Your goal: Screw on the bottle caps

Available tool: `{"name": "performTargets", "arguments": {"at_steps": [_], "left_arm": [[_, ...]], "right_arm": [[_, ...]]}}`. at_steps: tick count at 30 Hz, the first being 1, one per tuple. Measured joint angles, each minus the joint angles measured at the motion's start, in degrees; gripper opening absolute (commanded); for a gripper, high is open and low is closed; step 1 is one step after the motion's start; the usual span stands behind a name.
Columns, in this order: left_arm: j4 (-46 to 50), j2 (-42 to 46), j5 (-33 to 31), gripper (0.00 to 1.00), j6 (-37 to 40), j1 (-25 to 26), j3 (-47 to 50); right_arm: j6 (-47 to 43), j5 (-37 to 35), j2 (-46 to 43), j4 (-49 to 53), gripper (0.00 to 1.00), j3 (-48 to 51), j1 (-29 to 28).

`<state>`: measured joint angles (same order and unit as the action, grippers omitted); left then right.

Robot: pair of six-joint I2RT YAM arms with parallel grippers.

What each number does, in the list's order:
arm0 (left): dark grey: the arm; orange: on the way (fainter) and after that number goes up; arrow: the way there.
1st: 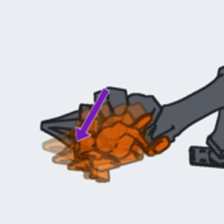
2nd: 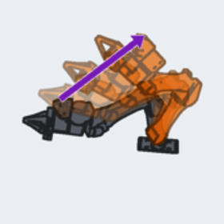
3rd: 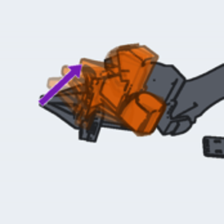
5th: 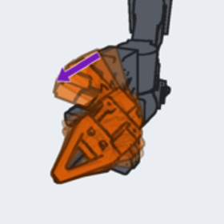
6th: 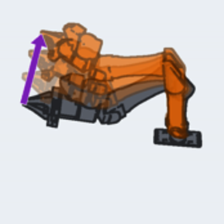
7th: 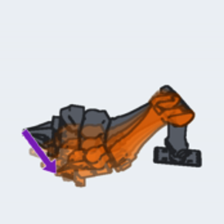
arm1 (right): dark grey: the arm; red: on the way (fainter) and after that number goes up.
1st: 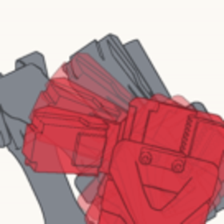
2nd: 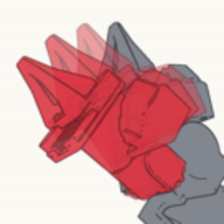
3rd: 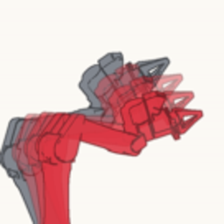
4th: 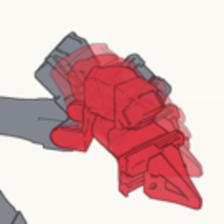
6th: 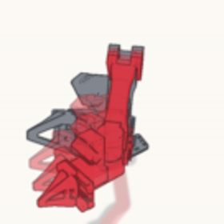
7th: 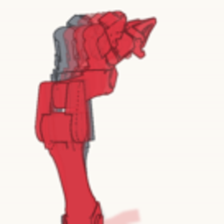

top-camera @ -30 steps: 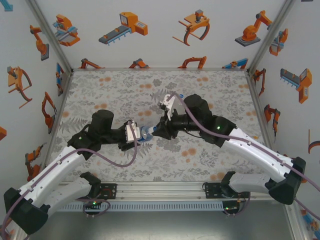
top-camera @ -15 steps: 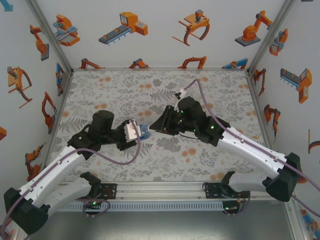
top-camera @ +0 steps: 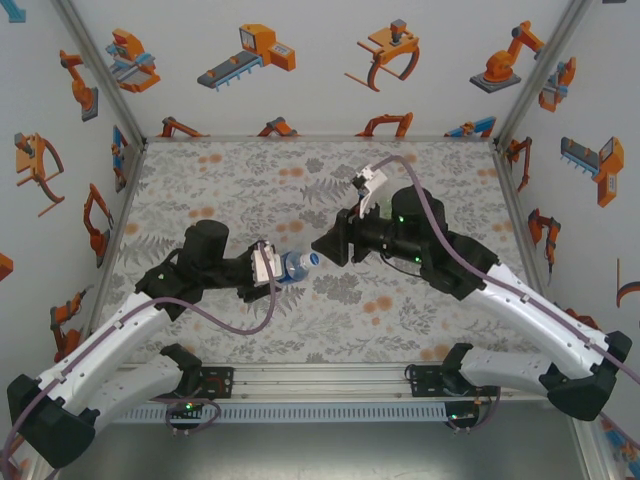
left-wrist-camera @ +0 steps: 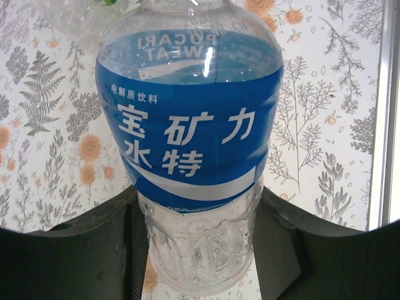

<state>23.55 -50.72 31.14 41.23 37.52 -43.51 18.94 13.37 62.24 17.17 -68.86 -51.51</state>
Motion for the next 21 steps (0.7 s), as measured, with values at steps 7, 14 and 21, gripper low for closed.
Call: {"name": "performTargets", "arguments": {"at_steps": [7, 14, 21], "left_arm": [[0.1, 0.3, 3.3, 0.00, 0.8, 0.0, 0.0], [0.3, 0.4, 6.0, 0.00, 1.6, 0.0, 0.0], [0.5, 0.5, 6.9, 0.00, 1.7, 0.0, 0.0]], "right_arm": [[-26.2, 12.1, 2.4, 5.1, 0.50, -4.2, 0.0], [-41.4, 22.2, 3.2, 7.5, 0.49, -4.2, 0.0], [-44.6, 24.1, 3.5, 7.5, 0.45, -2.3, 0.0]]}}
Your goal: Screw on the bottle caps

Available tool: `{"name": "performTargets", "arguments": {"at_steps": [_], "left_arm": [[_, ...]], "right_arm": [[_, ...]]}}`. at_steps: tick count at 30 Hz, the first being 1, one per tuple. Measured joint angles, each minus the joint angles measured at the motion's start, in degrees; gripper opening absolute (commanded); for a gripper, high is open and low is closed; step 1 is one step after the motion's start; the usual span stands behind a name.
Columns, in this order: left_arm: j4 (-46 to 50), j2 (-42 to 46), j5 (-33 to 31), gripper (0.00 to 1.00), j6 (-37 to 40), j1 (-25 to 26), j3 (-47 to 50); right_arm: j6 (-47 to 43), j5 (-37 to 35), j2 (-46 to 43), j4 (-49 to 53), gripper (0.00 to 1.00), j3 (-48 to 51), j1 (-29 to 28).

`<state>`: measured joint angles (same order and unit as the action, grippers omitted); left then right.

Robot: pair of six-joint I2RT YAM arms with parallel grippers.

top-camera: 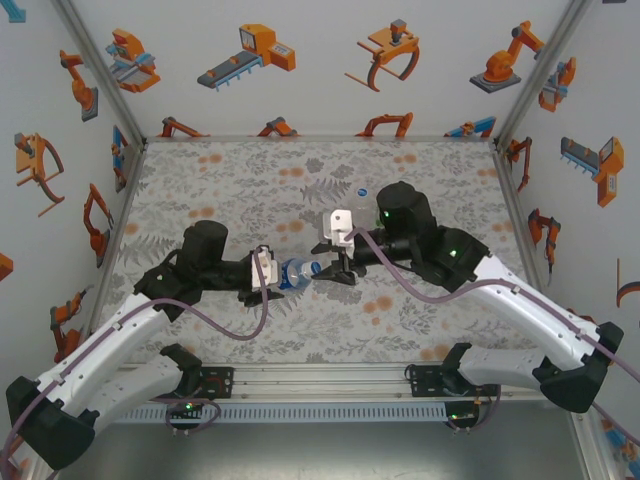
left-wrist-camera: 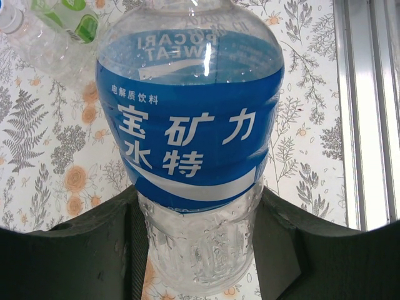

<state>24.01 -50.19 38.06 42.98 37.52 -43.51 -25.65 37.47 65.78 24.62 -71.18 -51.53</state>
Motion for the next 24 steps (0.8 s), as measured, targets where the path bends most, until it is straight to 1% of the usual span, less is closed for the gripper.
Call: {"name": "performTargets", "arguments": {"at_steps": [9, 15, 18, 24], "left_arm": [[0.0, 0.0, 0.6, 0.00, 0.0, 0.0, 0.0], [0.2, 0.1, 0.5, 0.00, 0.0, 0.0, 0.0], [0.4, 0.1, 0.5, 0.00, 0.0, 0.0, 0.0], [0.4, 0.1, 0.5, 0.00, 0.0, 0.0, 0.0]], "right_arm": [[-0.4, 0.7, 0.3, 0.0, 0.38, 1.4, 0.0], [-0.4, 0.5, 0.6, 0.0, 0.37, 1.4, 0.0], [-0.3, 0.4, 0.7, 0.0, 0.39, 1.4, 0.0], [0.3, -0.1, 0.8, 0.0, 0.36, 1.4, 0.0]]}}
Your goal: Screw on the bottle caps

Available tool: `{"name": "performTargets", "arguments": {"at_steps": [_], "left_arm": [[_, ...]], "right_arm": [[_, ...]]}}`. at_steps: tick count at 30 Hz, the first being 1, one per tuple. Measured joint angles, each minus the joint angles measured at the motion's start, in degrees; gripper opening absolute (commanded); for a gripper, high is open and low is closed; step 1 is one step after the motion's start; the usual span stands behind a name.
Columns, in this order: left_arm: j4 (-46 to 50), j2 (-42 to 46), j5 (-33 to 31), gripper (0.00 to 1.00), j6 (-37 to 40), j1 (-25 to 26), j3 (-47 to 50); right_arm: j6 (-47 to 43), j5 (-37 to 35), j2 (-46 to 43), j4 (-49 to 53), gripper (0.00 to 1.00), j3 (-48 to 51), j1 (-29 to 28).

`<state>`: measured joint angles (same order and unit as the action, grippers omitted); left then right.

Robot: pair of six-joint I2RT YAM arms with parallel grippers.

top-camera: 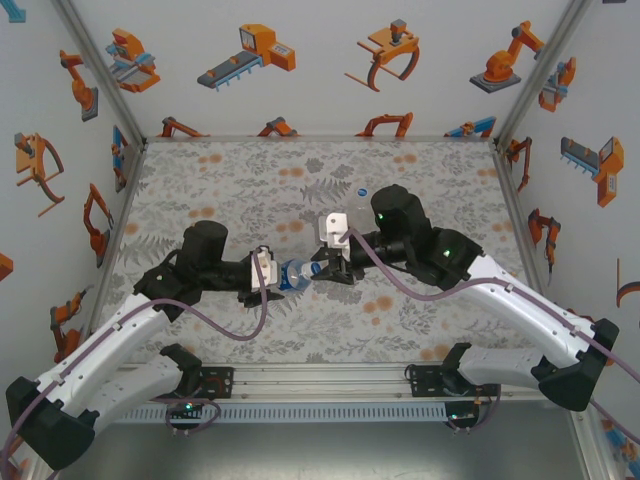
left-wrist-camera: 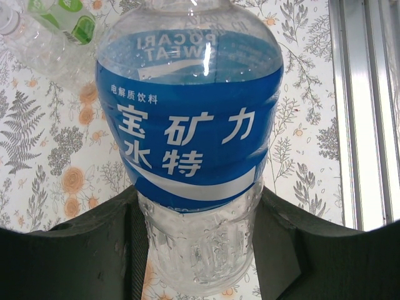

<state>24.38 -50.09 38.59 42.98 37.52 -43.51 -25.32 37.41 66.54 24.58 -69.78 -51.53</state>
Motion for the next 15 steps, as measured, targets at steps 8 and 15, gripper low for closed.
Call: {"name": "performTargets", "arguments": {"at_steps": [8, 15], "left_arm": [[0.0, 0.0, -0.8, 0.00, 0.0, 0.0, 0.0], [0.2, 0.4, -6.3, 0.00, -0.6, -0.2, 0.0]], "right_arm": [[5.2, -2.4, 0.0, -1.5, 0.12, 0.5, 0.0], [36.2, -12.4, 0.1, -9.0, 0.00, 4.4, 0.0]]}}
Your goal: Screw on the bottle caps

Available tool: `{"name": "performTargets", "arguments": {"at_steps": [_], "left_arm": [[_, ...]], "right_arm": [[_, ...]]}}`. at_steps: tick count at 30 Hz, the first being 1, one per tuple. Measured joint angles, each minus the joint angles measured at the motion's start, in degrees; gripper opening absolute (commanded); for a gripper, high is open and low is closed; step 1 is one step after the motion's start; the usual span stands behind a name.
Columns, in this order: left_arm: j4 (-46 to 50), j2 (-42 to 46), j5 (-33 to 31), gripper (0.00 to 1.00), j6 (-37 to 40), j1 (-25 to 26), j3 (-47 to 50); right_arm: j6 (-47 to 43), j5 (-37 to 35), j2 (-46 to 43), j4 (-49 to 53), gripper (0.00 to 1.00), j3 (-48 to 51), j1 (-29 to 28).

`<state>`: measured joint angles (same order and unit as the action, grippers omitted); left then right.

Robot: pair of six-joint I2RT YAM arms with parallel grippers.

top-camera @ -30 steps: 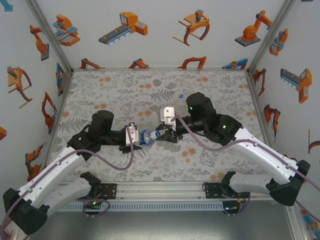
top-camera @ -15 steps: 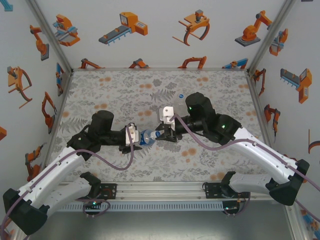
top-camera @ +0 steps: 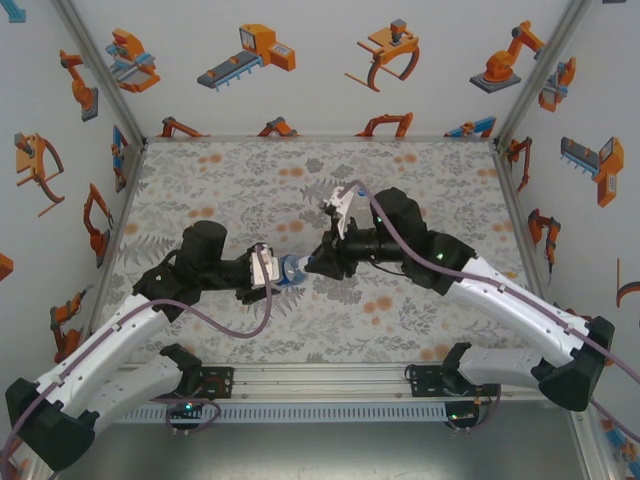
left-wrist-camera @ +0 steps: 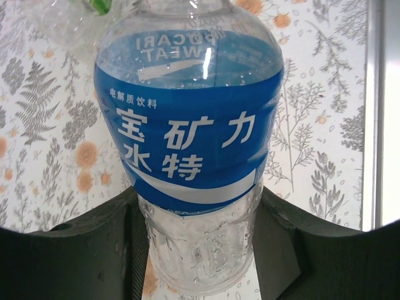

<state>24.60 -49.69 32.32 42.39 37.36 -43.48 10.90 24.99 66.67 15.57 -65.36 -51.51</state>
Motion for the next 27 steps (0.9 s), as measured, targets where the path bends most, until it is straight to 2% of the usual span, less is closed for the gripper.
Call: {"name": "performTargets", "arguments": {"at_steps": [4, 7, 9, 12, 15, 18, 22, 27], "left_arm": [[0.1, 0.7, -3.4, 0.00, -0.8, 0.0, 0.0], [0.1, 1.0, -5.4, 0.00, -1.2, -0.2, 0.0], [0.1, 1.0, -6.3, 0.00, -1.4, -0.3, 0.0], [0.3, 1.0, -7.1, 0.00, -1.5, -0.3, 0.0], [0.0, 1.0, -7.0, 0.00, -1.5, -0.3, 0.0], [-1.3, 1.0, -5.5, 0.00, -1.5, -0.1, 0.0], [-2.5, 1.4, -3.8, 0.00, -1.5, 0.2, 0.0], [-2.8, 1.5, -1.7, 0.00, -1.4, 0.2, 0.0]], "right_arm": [[23.0, -6.3, 1.1, -0.7, 0.00, 0.3, 0.1], [37.0, -9.1, 2.1, -0.4, 0.00, 0.3, 0.3], [42.8, -10.3, 2.8, -0.4, 0.03, 0.3, 0.4], [46.4, -11.2, 3.3, 0.5, 0.16, 0.0, 0.4], [45.2, -11.6, 2.9, 0.9, 0.42, -0.2, 0.4], [40.1, -11.8, 2.2, 1.1, 0.54, -0.7, 0.4], [28.9, -10.9, 0.7, 1.2, 0.57, -1.1, 0.4], [11.3, -6.1, -0.1, 3.5, 0.59, -3.1, 0.4]]}}
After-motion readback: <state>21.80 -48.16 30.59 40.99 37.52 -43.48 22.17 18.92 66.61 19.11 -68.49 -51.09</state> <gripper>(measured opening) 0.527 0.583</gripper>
